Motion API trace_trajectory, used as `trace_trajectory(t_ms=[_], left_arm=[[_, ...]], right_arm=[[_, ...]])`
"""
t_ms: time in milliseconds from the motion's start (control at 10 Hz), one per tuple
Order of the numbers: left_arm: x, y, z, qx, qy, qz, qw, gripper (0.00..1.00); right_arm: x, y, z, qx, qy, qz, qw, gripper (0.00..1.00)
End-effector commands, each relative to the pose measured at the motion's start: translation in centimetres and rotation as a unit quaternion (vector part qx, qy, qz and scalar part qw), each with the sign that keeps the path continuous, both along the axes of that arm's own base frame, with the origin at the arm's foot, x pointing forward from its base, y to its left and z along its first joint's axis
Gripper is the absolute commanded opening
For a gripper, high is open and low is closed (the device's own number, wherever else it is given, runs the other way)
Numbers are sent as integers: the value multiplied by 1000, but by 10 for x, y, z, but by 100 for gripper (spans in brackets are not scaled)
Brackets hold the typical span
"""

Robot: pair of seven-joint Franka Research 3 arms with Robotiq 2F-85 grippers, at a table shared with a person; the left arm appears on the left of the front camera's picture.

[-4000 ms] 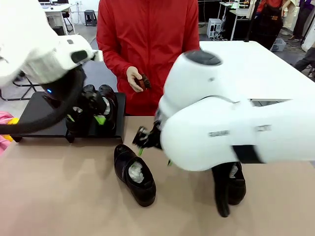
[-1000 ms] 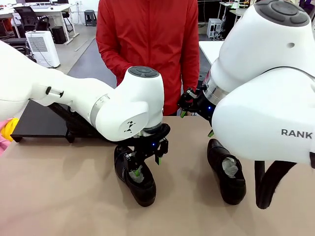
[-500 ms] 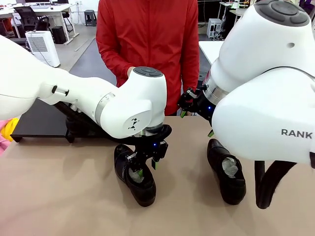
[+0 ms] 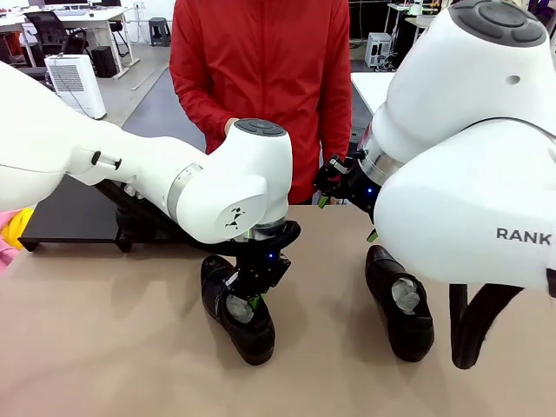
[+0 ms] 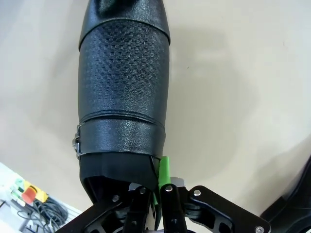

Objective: Organize the shoes by placing them on the stand.
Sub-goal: Place the Shoe from the middle of the table onto the Shoes Stand.

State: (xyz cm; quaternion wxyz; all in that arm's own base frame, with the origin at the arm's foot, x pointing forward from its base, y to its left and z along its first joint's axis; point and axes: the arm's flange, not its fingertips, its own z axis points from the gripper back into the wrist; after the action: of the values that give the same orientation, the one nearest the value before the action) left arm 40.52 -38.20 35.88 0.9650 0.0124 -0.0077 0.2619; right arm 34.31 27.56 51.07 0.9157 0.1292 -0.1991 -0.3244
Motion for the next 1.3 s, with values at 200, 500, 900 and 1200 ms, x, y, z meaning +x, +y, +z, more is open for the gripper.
trace_trajectory(t_ms=[200, 500, 900, 1200], left_arm=[[-8, 4, 10, 7, 22, -3, 1000, 0], [-50, 9, 69, 16, 24, -67, 997, 0], [-89, 63, 148, 88, -16, -193, 977, 0], [-61, 115, 184, 119, -83, -223, 964, 0]], right_arm=[[4, 0, 2, 2, 2, 12, 1000, 100], [4, 0, 2, 2, 2, 12, 1000, 100], [4, 0, 2, 2, 2, 12, 1000, 100], [4, 0, 2, 2, 2, 12, 1000, 100]])
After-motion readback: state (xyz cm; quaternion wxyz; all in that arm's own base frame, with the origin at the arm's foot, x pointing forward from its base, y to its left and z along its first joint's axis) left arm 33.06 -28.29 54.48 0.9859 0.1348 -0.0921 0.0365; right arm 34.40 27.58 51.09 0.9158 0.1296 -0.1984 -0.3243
